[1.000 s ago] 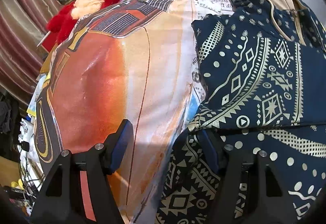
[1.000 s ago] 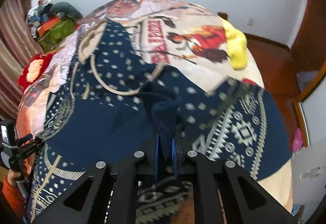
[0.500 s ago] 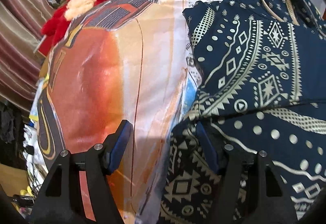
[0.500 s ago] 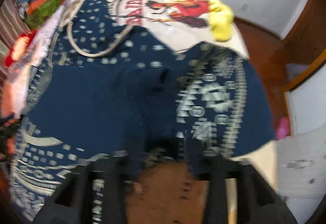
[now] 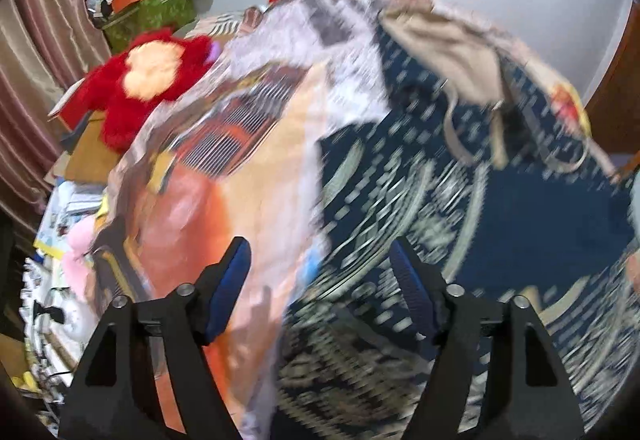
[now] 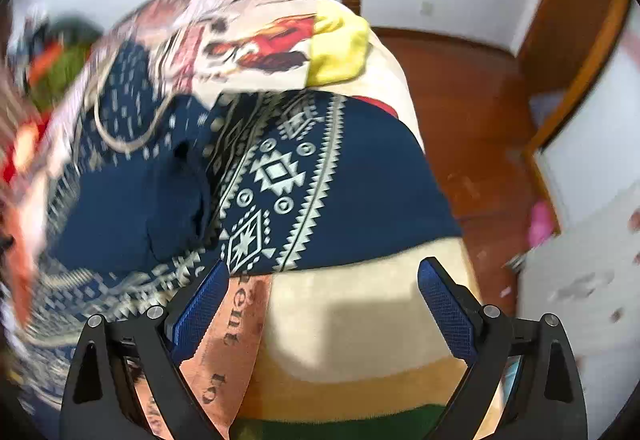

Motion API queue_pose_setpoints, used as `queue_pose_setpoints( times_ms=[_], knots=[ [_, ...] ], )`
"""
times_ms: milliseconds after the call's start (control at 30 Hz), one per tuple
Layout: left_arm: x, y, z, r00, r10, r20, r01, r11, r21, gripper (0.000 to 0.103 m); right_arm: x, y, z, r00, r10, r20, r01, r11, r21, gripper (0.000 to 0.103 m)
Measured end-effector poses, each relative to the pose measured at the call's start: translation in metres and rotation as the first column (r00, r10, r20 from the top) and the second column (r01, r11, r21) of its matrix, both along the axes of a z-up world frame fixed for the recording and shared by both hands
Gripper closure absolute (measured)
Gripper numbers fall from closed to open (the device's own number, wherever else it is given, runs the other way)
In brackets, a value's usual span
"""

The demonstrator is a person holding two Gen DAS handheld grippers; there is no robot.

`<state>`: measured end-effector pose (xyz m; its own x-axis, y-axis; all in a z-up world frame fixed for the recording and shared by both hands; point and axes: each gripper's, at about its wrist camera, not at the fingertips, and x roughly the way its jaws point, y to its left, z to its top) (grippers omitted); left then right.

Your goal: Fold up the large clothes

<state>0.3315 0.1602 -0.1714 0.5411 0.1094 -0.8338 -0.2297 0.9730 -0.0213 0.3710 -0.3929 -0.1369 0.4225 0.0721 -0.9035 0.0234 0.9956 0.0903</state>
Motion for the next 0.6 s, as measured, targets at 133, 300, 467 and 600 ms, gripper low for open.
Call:
queue_pose_setpoints(
  times_ms=[133,300,467,600],
  knots=[
    [0.03,-0.028,0.005,0.999,-0.047,-0.004,0.047,0.998,-0.052,0.029,0.004,-0.037,-0.007,0.993,-0.108,-0.046,0.115,0.973,0.201,0.008],
    [0.064,-0.078,-0.016,0.989,-0.136,-0.066,0.129,0.986,-0.105,0.029,0.018,-0.072,-0.033,0.967,-0.207,-0.149,0.247,0.909,0.336,0.008],
    [0.089,-0.116,-0.044,0.969,-0.205,-0.137,0.188,0.974,-0.129,0.029,0.032,-0.09,-0.061,0.949,-0.228,-0.218,0.302,0.858,0.416,0.009],
    [0.104,-0.14,-0.066,0.952,-0.24,-0.192,0.217,0.967,-0.135,0.029,0.045,-0.098,-0.075,0.936,-0.272,-0.224,0.347,0.819,0.456,0.015]
  ],
)
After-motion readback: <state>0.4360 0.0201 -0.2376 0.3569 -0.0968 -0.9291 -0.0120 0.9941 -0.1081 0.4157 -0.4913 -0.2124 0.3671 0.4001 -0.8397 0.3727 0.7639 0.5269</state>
